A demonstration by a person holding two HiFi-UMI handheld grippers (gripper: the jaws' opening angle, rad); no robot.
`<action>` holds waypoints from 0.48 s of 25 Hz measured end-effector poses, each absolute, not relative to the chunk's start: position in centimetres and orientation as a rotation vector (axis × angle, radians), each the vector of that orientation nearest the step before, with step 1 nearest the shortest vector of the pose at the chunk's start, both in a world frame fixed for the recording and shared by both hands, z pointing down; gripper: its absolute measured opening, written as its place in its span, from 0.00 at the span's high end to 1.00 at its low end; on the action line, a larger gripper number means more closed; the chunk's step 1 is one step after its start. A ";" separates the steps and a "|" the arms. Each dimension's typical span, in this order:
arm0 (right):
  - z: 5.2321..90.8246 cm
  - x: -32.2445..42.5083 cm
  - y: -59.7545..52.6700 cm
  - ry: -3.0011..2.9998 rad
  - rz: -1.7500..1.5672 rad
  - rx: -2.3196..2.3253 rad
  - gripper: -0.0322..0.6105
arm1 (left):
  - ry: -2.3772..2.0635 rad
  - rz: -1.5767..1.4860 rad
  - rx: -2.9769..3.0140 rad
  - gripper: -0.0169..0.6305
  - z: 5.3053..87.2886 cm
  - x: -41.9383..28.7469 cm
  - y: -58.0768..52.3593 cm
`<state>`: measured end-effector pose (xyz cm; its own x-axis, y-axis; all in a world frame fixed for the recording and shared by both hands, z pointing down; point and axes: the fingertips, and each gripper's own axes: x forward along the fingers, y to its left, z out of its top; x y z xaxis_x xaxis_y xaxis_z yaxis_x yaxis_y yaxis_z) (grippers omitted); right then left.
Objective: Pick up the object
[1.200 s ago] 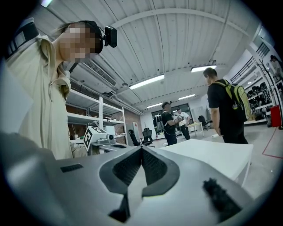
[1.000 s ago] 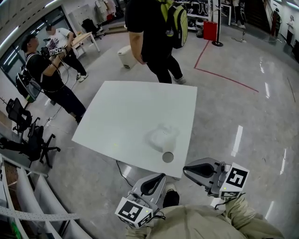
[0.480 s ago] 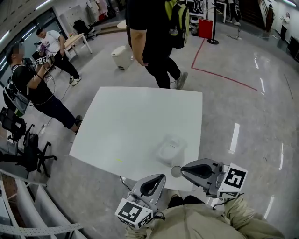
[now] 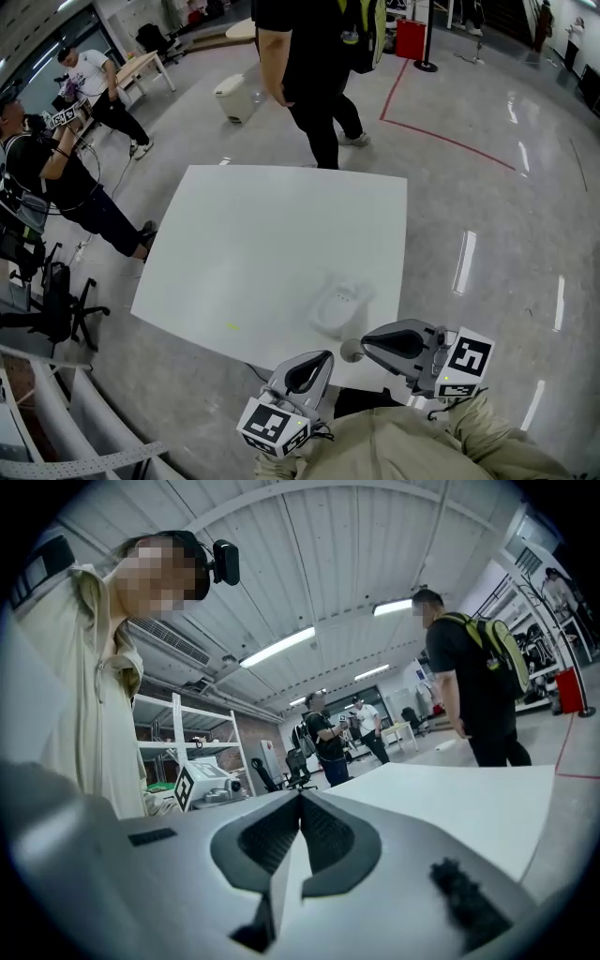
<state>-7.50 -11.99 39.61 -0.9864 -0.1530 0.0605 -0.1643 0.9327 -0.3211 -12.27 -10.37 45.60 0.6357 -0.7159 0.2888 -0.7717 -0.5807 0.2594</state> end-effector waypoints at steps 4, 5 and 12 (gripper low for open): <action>40.6 -7.4 -13.0 -3.029 0.545 0.224 0.95 | -1.213 0.274 2.413 0.89 48.3 -12.6 -12.1; 40.8 -7.3 -13.2 -3.020 0.558 0.222 0.95 | -1.213 0.283 2.389 0.83 49.0 -12.7 -12.5; 42.6 -7.2 -14.7 -2.973 0.656 0.213 0.95 | -1.317 0.402 2.236 0.37 55.0 -13.8 -16.7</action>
<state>-7.22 -14.66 42.58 -0.9863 -0.1163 0.1174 -0.1549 0.8981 -0.4115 -13.78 -16.74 55.00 0.4860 -0.7228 0.4914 -0.8740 -0.3998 0.2763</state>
